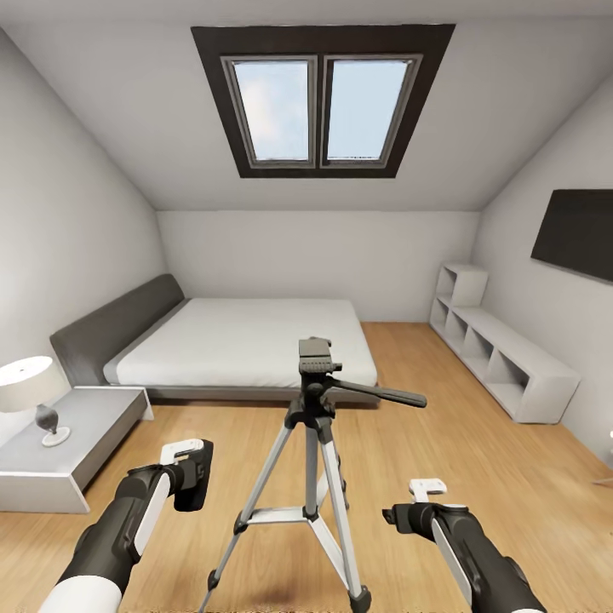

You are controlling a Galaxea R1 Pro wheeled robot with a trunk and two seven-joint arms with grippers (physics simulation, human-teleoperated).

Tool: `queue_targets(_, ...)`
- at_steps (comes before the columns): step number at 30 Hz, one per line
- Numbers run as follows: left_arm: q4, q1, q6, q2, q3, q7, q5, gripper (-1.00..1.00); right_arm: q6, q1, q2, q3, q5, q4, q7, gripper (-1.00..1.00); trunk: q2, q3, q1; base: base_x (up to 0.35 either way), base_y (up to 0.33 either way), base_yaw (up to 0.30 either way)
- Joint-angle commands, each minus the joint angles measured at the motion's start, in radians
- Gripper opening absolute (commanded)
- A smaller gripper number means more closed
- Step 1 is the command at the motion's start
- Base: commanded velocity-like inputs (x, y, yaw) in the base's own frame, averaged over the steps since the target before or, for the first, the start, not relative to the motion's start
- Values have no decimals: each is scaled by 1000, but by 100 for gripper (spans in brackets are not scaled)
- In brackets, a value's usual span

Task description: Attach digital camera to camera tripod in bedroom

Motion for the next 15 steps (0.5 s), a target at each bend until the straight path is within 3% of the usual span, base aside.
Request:
queue_targets(1, -1, 0, 4, 0, -1, 8, 11, -100, 5, 0, 0, 1, -1, -1, 2, 100, -2, -3, 0, 0, 0, 0)
queue_targets(15, -2, 0, 4, 1, -1, 8, 11, -100, 6, -1, 0, 2, -2, 5, 0, 100, -2, -26, 0, 0, 0, 0)
